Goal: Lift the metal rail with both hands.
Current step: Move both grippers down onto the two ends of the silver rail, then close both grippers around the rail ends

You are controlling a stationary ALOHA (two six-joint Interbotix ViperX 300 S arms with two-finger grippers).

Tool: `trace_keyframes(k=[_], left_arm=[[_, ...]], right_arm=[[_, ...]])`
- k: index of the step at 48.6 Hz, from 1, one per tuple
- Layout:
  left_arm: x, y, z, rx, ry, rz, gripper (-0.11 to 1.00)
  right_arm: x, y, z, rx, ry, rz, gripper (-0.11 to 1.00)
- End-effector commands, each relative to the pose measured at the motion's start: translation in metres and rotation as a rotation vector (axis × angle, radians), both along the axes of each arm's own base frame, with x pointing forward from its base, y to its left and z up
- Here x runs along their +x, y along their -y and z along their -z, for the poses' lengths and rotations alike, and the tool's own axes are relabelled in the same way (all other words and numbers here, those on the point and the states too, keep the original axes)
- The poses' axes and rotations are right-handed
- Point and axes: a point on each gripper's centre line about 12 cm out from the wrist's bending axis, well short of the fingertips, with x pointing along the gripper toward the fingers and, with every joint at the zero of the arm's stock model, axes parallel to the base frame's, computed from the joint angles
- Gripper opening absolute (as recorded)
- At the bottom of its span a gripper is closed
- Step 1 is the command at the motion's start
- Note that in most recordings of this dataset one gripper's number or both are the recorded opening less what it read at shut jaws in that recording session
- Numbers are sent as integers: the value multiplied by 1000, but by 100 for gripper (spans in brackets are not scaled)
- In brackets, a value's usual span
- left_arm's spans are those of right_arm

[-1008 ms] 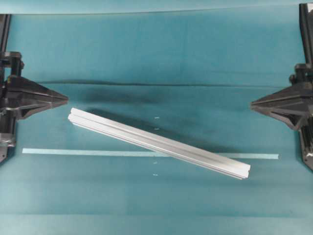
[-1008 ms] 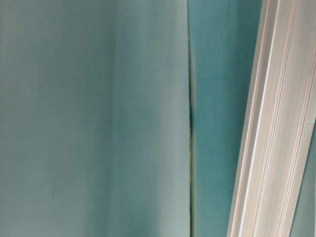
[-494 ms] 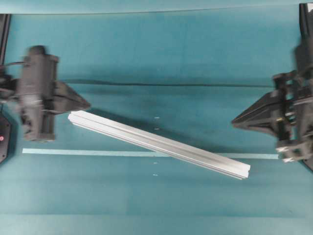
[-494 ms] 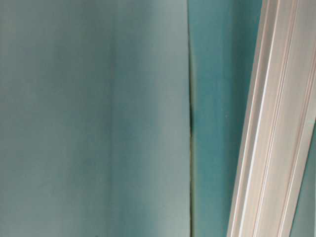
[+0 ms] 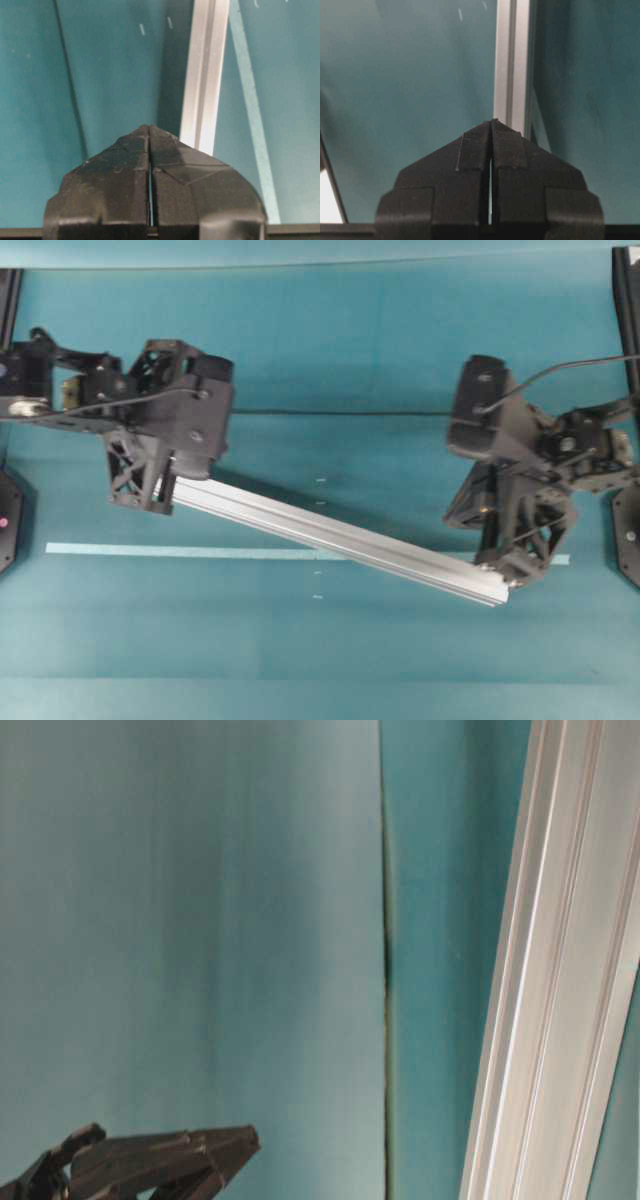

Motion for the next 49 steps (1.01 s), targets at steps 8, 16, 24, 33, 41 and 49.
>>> trace_keyframes(k=[8, 16, 24, 33, 41, 49], left_arm=[[3, -4, 1, 2, -5, -10, -1], [4, -4, 5, -4, -16, -16, 15], [5, -4, 12, -24, -35, -41, 61], [9, -1, 20, -62, -48, -82, 99], [8, 1, 26, -66, -41, -84, 97], [4, 0, 49, -75, -103, -95, 97]], right_arm=[[13, -7, 8, 5, -87, -27, 1], [15, -7, 21, 4, -127, -25, 11], [13, -6, 43, 23, -168, -2, 40], [13, -14, 66, 28, -208, 2, 87], [19, -17, 79, 26, -228, 0, 100], [21, -17, 93, 17, -273, -2, 100]])
